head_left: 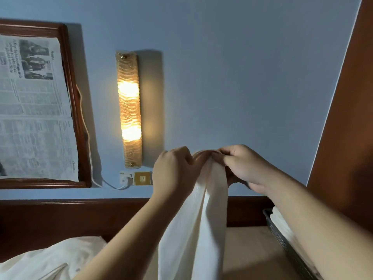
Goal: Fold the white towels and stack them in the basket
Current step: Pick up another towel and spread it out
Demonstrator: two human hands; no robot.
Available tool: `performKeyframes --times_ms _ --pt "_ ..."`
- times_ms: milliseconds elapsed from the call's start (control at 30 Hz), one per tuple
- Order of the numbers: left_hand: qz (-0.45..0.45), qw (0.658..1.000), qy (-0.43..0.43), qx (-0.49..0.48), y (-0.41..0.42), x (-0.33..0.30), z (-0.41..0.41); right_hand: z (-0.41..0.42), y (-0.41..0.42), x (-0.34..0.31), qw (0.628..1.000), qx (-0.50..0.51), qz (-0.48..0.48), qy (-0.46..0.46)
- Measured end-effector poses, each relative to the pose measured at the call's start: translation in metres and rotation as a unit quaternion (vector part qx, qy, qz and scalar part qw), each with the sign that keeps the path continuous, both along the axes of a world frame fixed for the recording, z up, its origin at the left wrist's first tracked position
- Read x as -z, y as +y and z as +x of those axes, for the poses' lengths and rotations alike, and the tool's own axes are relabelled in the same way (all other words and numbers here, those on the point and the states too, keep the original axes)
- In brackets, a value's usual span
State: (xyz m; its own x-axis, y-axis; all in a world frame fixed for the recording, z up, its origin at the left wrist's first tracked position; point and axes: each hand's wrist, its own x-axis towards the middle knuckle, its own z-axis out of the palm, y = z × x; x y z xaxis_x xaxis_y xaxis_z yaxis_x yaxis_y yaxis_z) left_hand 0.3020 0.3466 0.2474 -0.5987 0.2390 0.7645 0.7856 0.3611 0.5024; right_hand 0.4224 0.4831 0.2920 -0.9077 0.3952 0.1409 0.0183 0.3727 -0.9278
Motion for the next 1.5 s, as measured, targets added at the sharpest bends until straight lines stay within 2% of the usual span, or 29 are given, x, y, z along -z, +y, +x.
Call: performKeyframes --times_ms 67,133,233,333,433,533,700,933,1133,1267,1367,1433,1500 --pt "0.004 0.991 -0.123 0.05 0.004 0.007 0.017 0.003 0.001 0.008 0.998 -0.02 -0.052 -0.006" --pt "0.029 0.979 -0.169 0.111 0.005 0.012 0.03 0.005 0.002 0.015 0.995 -0.03 -0.099 -0.011" --pt "0.061 0.96 -0.207 0.179 0.002 0.018 0.049 0.006 0.003 0.019 0.983 -0.04 -0.177 -0.008" --pt "0.058 0.962 -0.219 0.155 0.002 0.026 0.06 0.005 -0.003 0.018 0.969 -0.01 -0.245 0.006" --pt "0.093 0.958 -0.226 0.148 -0.003 0.022 0.063 0.005 -0.011 0.014 0.963 0.025 -0.267 0.038" --pt "0.104 0.943 -0.248 0.198 -0.012 0.015 0.06 0.011 -0.015 0.011 0.965 0.012 -0.257 0.052" --pt "0.097 0.937 -0.231 0.243 -0.022 0.006 0.065 0.016 -0.015 0.015 0.971 0.021 -0.227 0.073" --pt "-0.012 0.967 -0.211 0.142 -0.021 0.003 0.059 0.02 -0.012 0.027 0.975 -0.027 -0.216 0.035" --pt "-0.038 0.959 -0.242 0.142 -0.019 0.009 0.062 0.023 -0.005 0.043 0.974 -0.066 -0.214 0.019" --pt "-0.101 0.979 -0.149 0.091 -0.013 0.02 0.07 0.023 -0.002 0.056 0.977 -0.053 -0.207 0.008" --pt "-0.171 0.982 -0.065 0.051 -0.009 0.031 0.073 0.024 -0.001 0.067 0.978 -0.039 -0.205 0.004" --pt "-0.189 0.98 -0.048 0.05 -0.007 0.037 0.072 0.026 0.0 0.072 0.981 -0.038 -0.189 0.004" --pt "-0.164 0.982 -0.064 0.064 -0.006 0.043 0.07 0.027 0.0 0.076 0.988 -0.039 -0.152 0.016"
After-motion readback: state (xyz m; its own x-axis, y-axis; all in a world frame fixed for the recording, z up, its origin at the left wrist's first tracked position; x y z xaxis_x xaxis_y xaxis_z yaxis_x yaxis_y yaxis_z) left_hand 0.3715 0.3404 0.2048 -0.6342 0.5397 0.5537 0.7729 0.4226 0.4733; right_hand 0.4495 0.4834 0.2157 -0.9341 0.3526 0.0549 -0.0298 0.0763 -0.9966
